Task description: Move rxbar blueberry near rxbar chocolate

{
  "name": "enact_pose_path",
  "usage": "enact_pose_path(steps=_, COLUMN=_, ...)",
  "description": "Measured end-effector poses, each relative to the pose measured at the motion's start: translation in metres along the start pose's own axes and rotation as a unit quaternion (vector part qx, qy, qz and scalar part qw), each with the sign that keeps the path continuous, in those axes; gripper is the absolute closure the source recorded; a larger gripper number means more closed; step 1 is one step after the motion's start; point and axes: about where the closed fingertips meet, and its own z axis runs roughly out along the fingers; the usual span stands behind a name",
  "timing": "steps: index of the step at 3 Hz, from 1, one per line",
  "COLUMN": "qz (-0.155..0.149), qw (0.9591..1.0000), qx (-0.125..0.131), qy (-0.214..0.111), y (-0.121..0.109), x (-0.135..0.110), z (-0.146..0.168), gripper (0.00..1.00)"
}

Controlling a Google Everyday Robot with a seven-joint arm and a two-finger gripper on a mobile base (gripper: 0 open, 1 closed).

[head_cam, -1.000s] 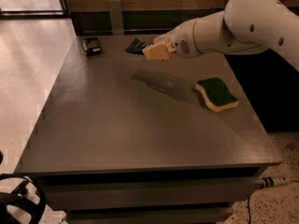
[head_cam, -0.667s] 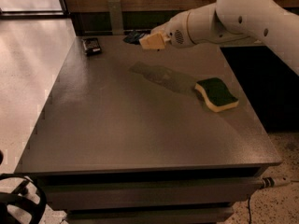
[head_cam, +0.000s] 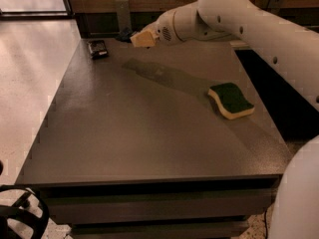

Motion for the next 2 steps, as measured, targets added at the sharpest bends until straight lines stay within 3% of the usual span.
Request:
enact_pose_path(steps=1, qz=0.002, qw=0.9999, qx=0.004, qy=-0.013, y=0.009, x=-0.002, z=0.026, gripper=1.0)
enact_pose_path(steps=2, qz=0.022, qw=0.999, qx=0.019, qy=-0.033, y=0.01, x=0.017, z=0.051, gripper=1.0)
